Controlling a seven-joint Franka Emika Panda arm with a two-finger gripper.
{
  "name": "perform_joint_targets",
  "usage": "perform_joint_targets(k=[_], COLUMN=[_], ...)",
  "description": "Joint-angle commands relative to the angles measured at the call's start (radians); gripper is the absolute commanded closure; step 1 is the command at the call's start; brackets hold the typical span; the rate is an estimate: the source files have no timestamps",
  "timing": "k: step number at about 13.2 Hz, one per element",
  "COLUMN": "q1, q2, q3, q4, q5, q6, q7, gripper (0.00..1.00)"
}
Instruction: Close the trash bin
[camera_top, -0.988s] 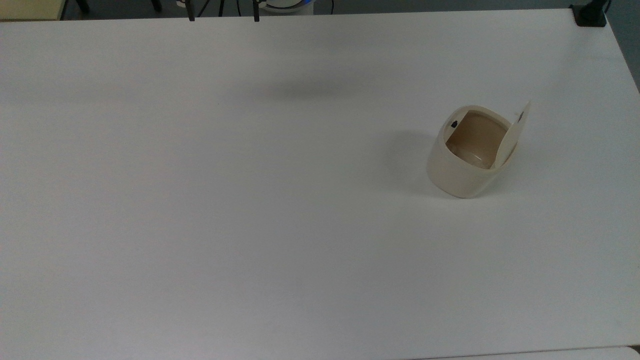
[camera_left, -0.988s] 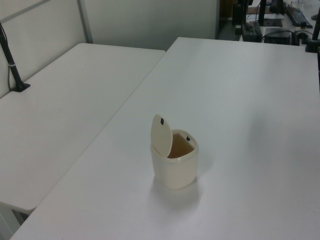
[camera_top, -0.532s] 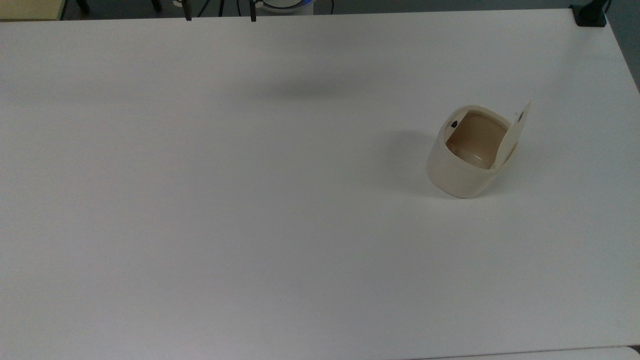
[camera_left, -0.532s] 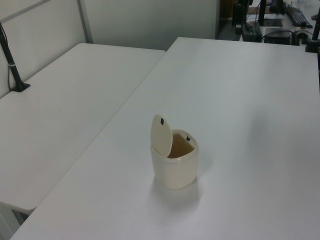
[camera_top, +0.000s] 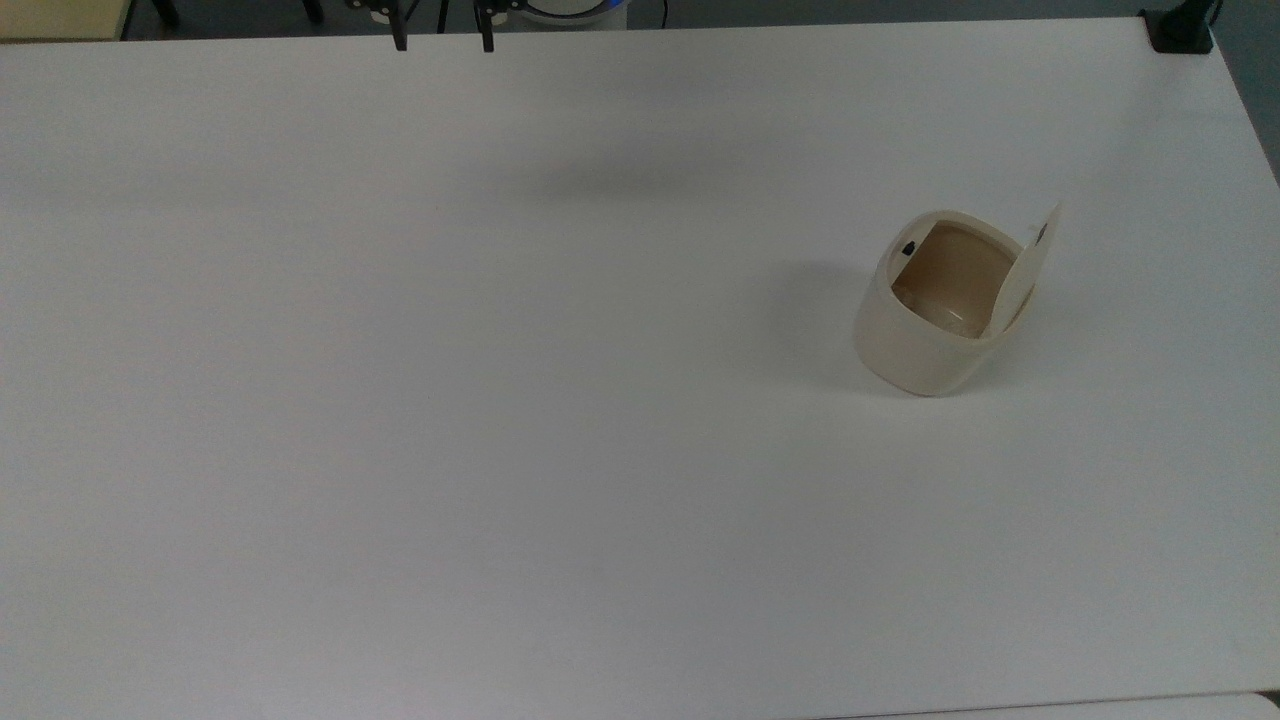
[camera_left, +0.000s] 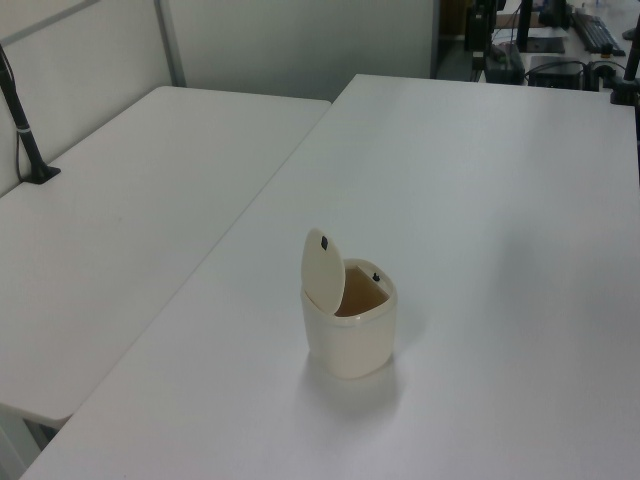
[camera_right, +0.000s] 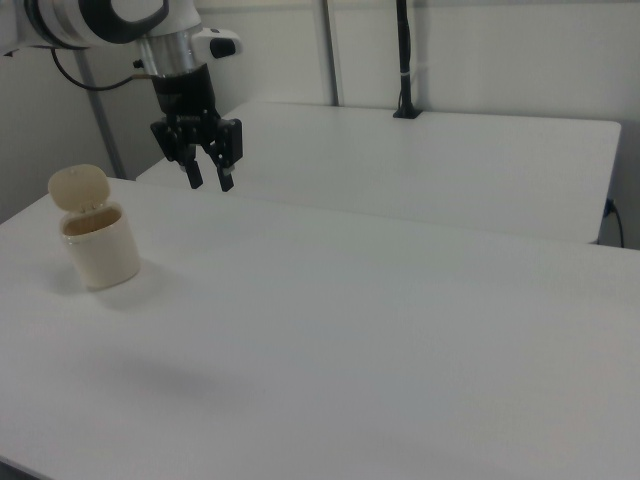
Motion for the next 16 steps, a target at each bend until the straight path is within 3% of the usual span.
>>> perform_joint_targets(k=[1,7,9,10,14,16], q1=[-0.009,0.013,0.095,0.146,0.314,0.391], q2=[-0.021,0.009,0.031,0.045,0.089,0.14], q3=[0.012,0.026,0.026,0.026,0.026,0.026], q4=[-0.023,-0.015,-0.006,-0.006,-0.004,-0.004], q5=[0.001,0.051,0.09,0.096,0.096,0.094], q6=[-0.007,0.069,0.146,0.188,0.423,0.565], q7=[-0.028,-0.124,-0.111,-0.108,0.01,0.005], gripper=[0.88,0.89,0.9,1.0,1.0,1.0])
